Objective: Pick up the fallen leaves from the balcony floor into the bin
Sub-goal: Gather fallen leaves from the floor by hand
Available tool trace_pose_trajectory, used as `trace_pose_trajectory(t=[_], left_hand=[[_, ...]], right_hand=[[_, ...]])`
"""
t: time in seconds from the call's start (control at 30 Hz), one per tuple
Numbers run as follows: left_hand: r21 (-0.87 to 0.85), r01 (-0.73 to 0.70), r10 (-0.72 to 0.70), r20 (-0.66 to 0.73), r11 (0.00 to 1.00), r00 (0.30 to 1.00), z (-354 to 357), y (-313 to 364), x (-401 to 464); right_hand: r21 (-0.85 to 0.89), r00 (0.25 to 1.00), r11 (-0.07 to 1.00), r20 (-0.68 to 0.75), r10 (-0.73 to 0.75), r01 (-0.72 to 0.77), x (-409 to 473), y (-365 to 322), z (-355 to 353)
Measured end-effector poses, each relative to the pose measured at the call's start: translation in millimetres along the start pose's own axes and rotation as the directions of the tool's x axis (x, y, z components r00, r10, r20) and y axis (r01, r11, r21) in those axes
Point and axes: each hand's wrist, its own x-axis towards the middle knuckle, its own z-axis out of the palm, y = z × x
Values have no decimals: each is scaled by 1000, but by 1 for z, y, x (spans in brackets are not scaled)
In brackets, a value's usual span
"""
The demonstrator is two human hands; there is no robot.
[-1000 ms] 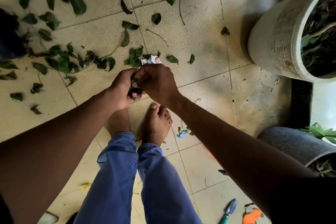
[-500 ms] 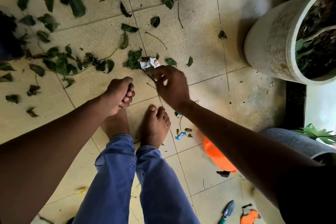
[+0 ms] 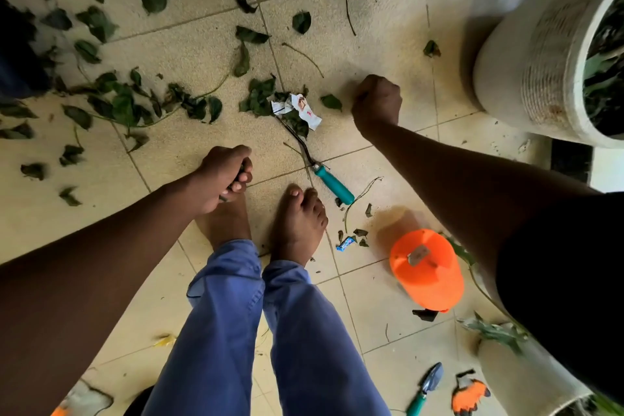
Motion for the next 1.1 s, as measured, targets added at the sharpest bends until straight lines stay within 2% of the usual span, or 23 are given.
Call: trace_pose_trajectory(t=[0.1,0.2,0.23,0.3,0.37,0.43,0.57,0.77,0.9,1.0,1.1], left_hand=[[36,-11,11,3,999,1000,2,-3,-1],[39,-15,15,-10,999,1000,2,0,-1],[32,-14,14,-11,999,1000,2,2,-1],[14,-9,10,-8,1000,1000,2,5,-1],[-13,-9,9,9,1000,1000,1,9,-1],[-44,-8,9,27,999,1000,0,12,-1],[-80,-1,4,39,997,999,2,17,-1],[-78,0,3,47,997,999,17,23,7],[-60,-1,4,50,998,999,28,31,15],[-49,-7,10,69,999,998,35,38,18],[-57,-19,24,86,998,996,40,45,21]], right_hand=[[83,991,989,46,-124,120,-12,-18,2],[-103,923,921,137,-361,376,-25,-27,11],[-169,902,890,170,-397,424,-27,-25,16],[-218,920,897,170,-354,385,-25,-19,24],[-151,966,957,118,-229,246,-21,-13,30],[-65,982,984,100,-161,168,-18,-11,32],[-28,982,982,34,-184,185,-8,-5,18],[-240,972,963,-169,-163,119,40,23,-19],[-192,967,975,-202,-154,115,73,35,-27],[-225,971,962,-145,-192,157,81,37,-30],[-262,964,955,-184,-193,142,79,39,-28]])
